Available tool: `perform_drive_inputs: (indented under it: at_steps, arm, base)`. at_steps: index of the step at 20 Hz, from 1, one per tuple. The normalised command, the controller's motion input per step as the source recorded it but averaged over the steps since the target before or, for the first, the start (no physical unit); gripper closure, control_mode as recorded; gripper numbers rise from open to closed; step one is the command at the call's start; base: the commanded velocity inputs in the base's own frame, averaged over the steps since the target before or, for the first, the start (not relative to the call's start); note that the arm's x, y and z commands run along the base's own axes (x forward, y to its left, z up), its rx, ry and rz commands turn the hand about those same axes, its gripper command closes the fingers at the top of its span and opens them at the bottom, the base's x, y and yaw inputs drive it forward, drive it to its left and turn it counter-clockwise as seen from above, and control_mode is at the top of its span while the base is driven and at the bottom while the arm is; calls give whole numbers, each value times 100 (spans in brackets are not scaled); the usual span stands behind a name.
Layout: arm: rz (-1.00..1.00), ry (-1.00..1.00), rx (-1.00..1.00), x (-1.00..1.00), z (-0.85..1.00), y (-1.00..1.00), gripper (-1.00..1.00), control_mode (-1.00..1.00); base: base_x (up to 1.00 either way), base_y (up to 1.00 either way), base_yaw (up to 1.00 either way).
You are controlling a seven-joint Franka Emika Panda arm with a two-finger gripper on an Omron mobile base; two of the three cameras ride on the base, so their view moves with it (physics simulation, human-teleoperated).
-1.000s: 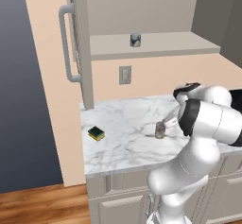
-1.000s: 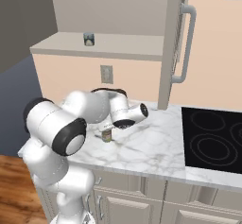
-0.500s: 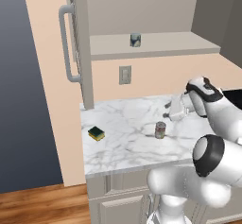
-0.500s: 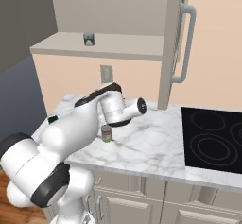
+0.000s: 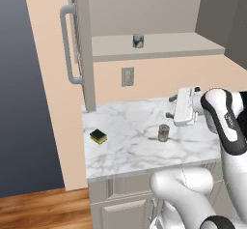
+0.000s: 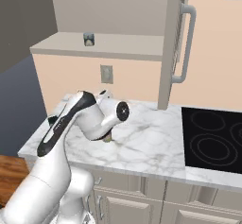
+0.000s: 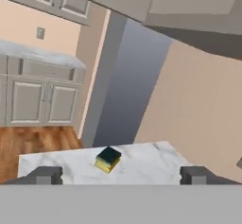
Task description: Restock the canned food cabinet by taking the new fresh canned food from the counter and placing it in the cabinet. Then, take the old canned food from the cabinet and place it on the counter.
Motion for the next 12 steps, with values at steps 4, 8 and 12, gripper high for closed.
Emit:
perform_drive_inputs:
  at_steps: [4, 8, 12]
  arm:
    - [0, -28, -7, -100, 68, 10, -100, -100]
    - [0, -42, -8, -100, 71, 0, -100, -100]
    - [7, -55, -5, -73, 10, -8, -100, -100]
  base:
    - [0, 0, 0]
    - [0, 0, 0]
    - [0, 0, 0]
